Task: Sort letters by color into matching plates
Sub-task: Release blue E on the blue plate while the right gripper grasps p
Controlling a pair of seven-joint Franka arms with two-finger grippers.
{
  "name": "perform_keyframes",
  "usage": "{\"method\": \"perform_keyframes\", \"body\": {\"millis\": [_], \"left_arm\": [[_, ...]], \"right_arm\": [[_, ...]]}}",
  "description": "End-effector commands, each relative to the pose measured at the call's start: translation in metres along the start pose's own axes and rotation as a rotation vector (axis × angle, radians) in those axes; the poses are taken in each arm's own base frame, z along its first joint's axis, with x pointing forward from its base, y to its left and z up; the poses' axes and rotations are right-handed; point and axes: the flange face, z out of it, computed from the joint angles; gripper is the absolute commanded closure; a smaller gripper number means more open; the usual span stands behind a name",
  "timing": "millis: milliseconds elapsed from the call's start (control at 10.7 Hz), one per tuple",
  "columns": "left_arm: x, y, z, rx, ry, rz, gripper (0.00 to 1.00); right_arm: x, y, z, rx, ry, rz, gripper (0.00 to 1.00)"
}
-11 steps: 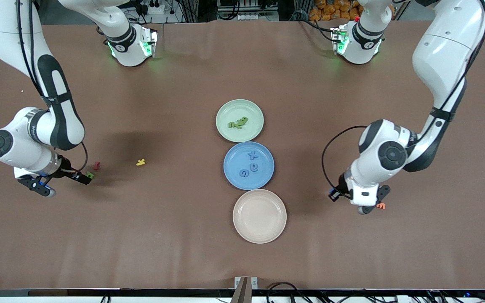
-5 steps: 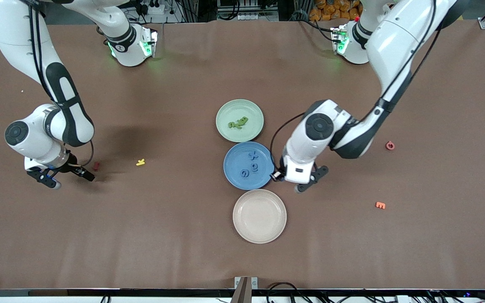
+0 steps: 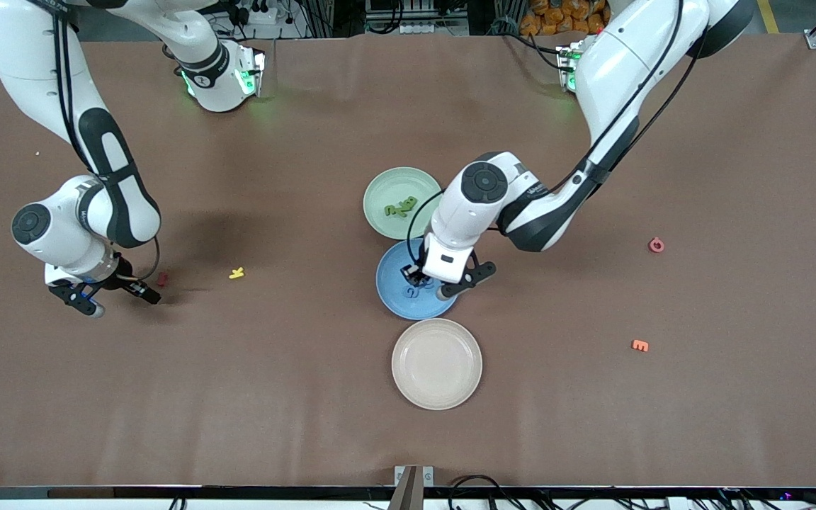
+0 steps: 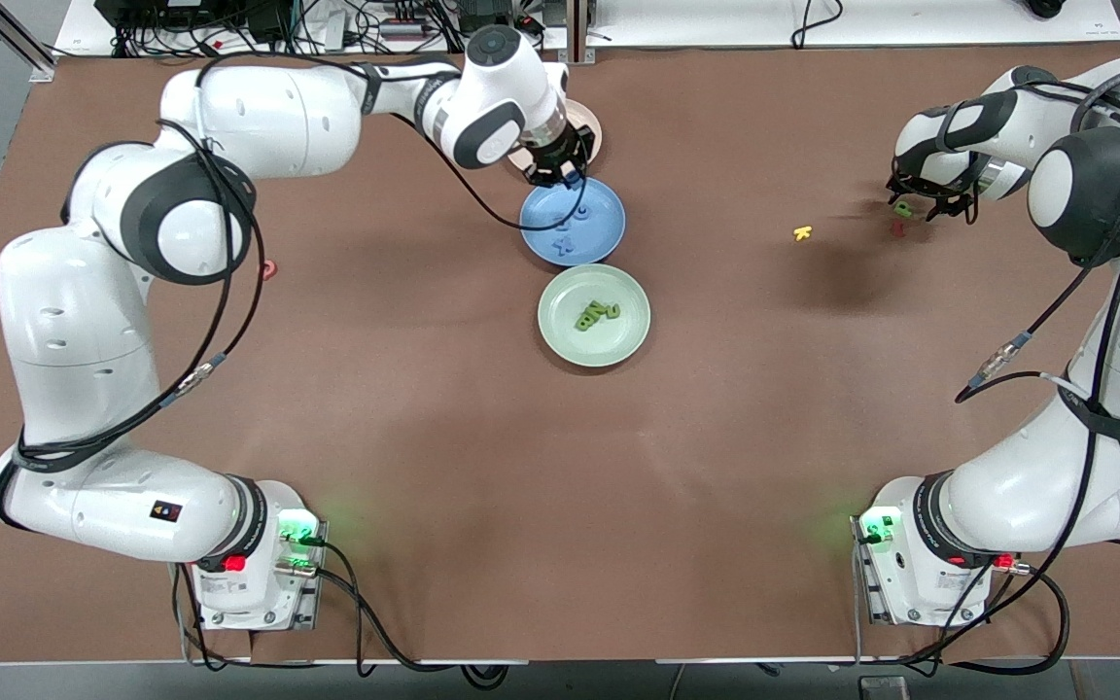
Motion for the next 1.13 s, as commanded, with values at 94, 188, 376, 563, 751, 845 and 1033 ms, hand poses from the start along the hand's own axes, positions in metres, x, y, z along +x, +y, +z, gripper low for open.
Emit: {"method": "perform_keyframes", "body": {"millis": [94,188,376,563,751,845,1033], "left_arm": [[-0.009,0.014,0.001,-0.05,0.004,0.008,0.42],[-0.012,0.013,0.004,-0.042,0.025,0.046,0.0],[-0.004,0.01,0.005,-0.029,0.055,0.05,0.0],[0.012,0.006,-0.003,-0.016,0.111,0.096,0.0],[0.024,-0.004,-0.008,0.085,0.143,0.193,0.0],[0.041,-0.01,-0.023,0.133,0.151,0.247,0.0],[0.082,-0.029,-0.053,0.218,0.145,0.341,0.0]], "right_arm": [[-0.002,-0.004,0.007,0.012,0.0,0.008,0.27],[0.001,-0.005,0.006,0.016,0.006,0.009,0.27],[0.002,-0.007,0.008,0.014,0.005,0.007,0.28],[0.003,-0.01,0.01,0.013,0.001,0.002,0.48],[0.002,-0.011,0.01,0.013,-0.002,-0.001,0.85],[0.002,-0.013,0.008,0.015,-0.001,-0.005,1.0],[0.005,-0.02,0.001,0.025,-0.017,-0.014,1.0]]}}
